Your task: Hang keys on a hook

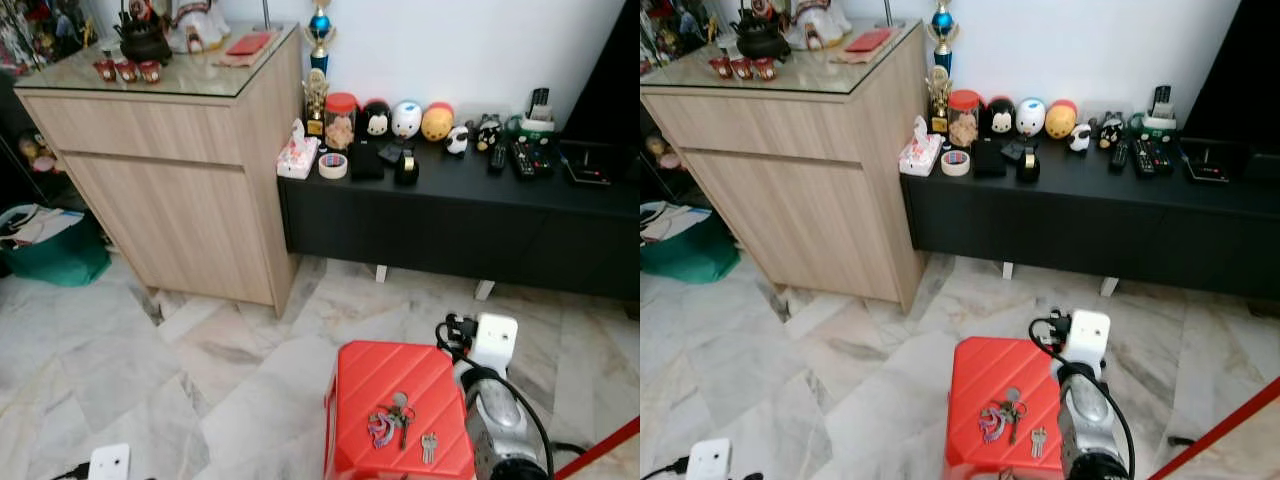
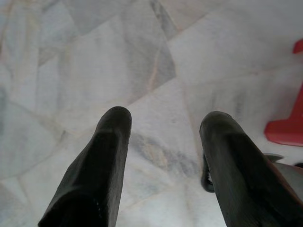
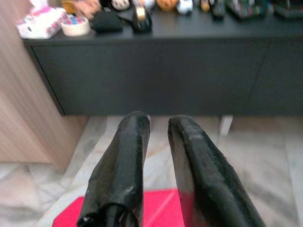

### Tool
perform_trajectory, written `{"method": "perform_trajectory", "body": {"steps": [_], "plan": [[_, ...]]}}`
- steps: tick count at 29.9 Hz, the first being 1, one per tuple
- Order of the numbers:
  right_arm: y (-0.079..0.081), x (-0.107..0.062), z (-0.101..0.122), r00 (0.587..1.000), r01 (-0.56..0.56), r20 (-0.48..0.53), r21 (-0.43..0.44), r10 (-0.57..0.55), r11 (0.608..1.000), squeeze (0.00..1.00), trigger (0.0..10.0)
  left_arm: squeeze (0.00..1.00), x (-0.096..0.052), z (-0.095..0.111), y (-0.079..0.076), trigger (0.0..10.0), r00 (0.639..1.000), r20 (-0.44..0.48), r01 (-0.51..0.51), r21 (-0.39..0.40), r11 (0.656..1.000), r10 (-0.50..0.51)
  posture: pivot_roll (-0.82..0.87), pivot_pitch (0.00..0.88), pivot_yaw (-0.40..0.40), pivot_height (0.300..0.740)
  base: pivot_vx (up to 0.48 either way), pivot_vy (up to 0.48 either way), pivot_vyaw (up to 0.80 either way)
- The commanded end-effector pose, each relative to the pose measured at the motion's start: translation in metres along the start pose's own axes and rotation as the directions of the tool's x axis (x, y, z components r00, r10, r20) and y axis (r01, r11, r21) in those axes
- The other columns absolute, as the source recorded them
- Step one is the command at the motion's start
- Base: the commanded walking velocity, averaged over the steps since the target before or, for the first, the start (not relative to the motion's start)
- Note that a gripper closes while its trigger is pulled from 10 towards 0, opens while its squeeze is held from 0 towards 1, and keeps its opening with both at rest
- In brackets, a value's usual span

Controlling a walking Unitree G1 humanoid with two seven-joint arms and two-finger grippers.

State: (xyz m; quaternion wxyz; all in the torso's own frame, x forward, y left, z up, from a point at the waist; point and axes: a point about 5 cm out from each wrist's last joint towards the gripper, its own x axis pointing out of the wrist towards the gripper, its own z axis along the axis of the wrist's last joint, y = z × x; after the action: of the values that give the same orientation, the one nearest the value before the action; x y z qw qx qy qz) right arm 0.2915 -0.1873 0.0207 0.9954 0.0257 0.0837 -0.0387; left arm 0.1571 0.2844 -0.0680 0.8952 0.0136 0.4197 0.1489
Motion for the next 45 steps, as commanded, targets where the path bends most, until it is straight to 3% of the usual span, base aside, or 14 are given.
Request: {"method": "perform_trajectory", "body": {"steps": [1,4,10,19,23,35,45], "plan": [[-0.001,-0.004,0.0,1.0,-0.002,0.029,-0.053,0.003,0.999,0.0,10.0,0.0,0.0,-0.004,-0.005,10.0,1.0,-0.009,0.002,0.016,1.0,-0.002,0.01,0.0,-0.009,0.74,0.0,0.0,0.0],[0.0,-0.008,0.011,0.992,-0.003,0.124,-0.145,0.022,0.989,0.0,10.0,0.0,0.0,-0.005,-0.013,10.0,1.0,-0.008,0.007,0.019,1.0,-0.007,0.01,0.0,-0.011,0.74,0.0,0.0,0.0],[0.006,-0.019,0.023,0.975,-0.041,0.206,-0.17,0.077,0.985,0.0,10.0,0.0,0.0,-0.004,-0.023,10.0,1.0,0.013,0.013,0.012,1.0,-0.013,0.01,0.0,-0.017,0.74,0.0,0.0,0.0],[0.004,-0.033,0.004,0.99,-0.029,0.135,-0.144,0.049,0.989,0.0,10.0,0.0,0.0,-0.006,-0.029,10.0,1.0,0.01,0.023,0.011,1.0,-0.023,0.0,0.0,-0.015,0.74,0.0,0.0,0.0],[0.004,-0.031,0.007,0.991,-0.015,0.133,-0.108,0.029,0.994,0.0,10.0,0.0,0.0,-0.007,-0.027,10.0,1.0,0.008,0.021,0.011,1.0,-0.021,0.0,0.0,-0.016,0.74,0.0,0.0,0.0],[0.007,-0.03,0.006,0.994,-0.023,0.1,-0.116,0.034,0.993,0.0,10.0,0.0,-0.001,-0.009,-0.025,10.0,1.0,0.006,0.023,0.012,1.0,-0.023,0.0,0.0,-0.017,0.74,0.0,0.0,0.0],[0.009,-0.029,-0.002,0.999,-0.026,0.015,-0.106,0.028,0.994,0.0,10.0,0.0,0.0,-0.006,-0.033,10.0,0.999,0.011,0.036,0.024,0.999,-0.036,0.0,0.0,-0.018,0.716,0.0,0.0,0.0]]}}
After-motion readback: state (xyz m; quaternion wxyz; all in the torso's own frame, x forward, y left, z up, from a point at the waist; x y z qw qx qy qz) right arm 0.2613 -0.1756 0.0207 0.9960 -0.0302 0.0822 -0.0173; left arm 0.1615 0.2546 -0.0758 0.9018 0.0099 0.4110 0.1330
